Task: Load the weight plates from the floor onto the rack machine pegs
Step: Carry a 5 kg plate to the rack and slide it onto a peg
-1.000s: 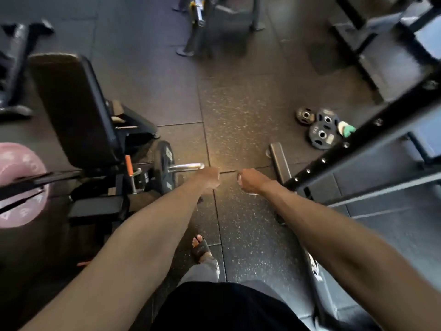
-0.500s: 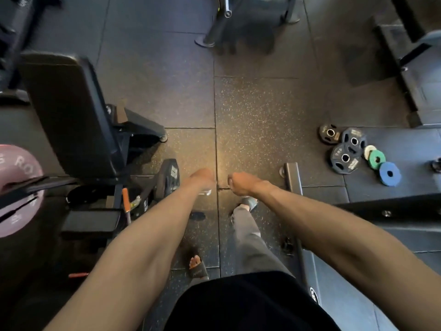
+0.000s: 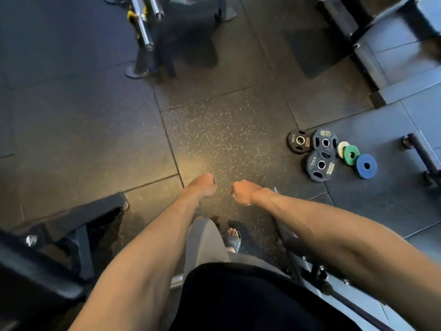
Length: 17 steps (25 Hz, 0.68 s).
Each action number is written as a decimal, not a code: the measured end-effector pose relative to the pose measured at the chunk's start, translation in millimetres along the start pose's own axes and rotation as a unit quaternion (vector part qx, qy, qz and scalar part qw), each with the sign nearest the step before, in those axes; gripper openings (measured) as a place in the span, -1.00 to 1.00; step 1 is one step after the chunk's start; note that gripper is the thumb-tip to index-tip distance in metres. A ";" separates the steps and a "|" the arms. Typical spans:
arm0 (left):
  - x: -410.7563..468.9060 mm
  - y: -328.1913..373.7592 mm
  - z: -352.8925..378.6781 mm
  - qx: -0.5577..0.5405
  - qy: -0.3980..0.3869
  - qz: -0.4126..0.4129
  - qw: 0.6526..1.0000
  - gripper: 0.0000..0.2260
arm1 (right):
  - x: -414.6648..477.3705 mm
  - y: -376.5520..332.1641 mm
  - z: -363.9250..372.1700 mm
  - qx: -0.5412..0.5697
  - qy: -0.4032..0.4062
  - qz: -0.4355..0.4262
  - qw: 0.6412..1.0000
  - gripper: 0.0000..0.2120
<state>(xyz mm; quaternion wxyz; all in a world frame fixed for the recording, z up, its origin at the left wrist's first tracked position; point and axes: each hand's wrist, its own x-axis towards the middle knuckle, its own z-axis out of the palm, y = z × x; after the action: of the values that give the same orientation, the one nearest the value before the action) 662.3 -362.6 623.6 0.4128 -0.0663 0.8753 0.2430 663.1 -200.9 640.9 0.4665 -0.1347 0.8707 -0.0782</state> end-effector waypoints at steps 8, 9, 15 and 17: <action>178.3 105.4 -214.8 0.178 -0.030 0.128 0.975 -0.78 | 111.3 40.3 -202.0 0.182 0.093 0.116 0.972 -0.76; 195.3 124.4 -237.0 0.204 -0.033 0.148 0.967 -0.78 | 118.4 45.6 -226.0 0.204 0.104 0.130 0.965 -0.75; 320.7 265.5 -317.3 0.346 -0.076 0.221 0.909 -0.81 | 166.6 121.5 -344.7 0.324 0.194 0.192 0.906 -0.76; 362.2 328.0 -320.7 0.380 -0.083 0.246 0.888 -0.82 | 180.9 162.5 -369.7 0.370 0.214 0.207 0.880 -0.73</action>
<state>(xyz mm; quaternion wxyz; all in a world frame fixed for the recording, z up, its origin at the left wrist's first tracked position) 101.4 -199.6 645.3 0.4051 0.3332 0.8513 -0.0098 233.1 -98.0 659.5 0.2901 0.2505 0.8652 -0.3232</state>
